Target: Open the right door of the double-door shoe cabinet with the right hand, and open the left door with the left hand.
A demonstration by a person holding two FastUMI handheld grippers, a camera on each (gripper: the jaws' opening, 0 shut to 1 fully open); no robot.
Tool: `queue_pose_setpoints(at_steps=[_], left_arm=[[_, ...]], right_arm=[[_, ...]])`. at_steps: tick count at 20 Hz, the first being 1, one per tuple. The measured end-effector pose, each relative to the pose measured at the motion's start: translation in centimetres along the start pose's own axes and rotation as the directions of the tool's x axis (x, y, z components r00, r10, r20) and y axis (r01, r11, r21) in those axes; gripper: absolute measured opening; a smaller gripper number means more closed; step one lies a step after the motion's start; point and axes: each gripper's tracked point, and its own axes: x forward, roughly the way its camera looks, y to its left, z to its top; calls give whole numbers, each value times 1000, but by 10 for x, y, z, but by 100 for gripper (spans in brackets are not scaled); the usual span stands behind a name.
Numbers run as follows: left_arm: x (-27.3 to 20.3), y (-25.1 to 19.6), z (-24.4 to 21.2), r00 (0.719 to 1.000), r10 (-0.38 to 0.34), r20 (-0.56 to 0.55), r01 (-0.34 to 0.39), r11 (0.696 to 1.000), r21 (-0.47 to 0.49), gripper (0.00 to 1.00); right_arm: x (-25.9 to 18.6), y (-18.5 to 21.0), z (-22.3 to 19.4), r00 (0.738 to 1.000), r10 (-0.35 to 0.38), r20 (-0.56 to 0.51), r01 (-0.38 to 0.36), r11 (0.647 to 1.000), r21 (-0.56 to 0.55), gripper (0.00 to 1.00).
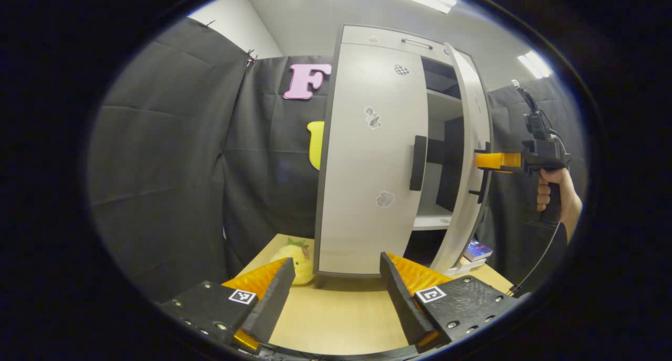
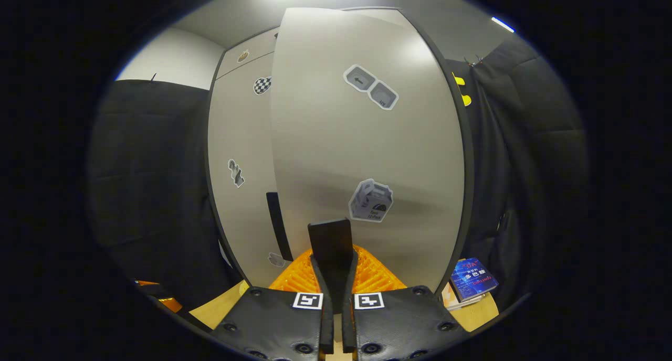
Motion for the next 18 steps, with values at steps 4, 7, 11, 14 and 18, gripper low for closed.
queue_pose_setpoints(at_steps=[4, 7, 11, 14, 18], left_arm=[[1, -4, 0, 999, -32, -7, 32, 999, 24, 94], [2, -6, -1, 999, -47, -8, 47, 998, 32, 94], [3, -10, 0, 998, -68, -4, 68, 997, 35, 94], [4, -12, 0, 997, -77, -9, 77, 996, 35, 94], [6, -14, -4, 997, -81, -21, 81, 996, 29, 94]], right_arm=[[-9, -1, 0, 1000, 2, 9, -2, 1000, 19, 8], [-14, -6, 0, 1000, -6, 9, 6, 1000, 13, 4], [-19, -9, 1, 1000, -15, 10, 14, 1000, 21, 8], [-22, -14, 1, 1000, -27, 9, 26, 999, 21, 7], [-25, -16, 3, 999, -43, 25, 41, 997, 62, 4]])
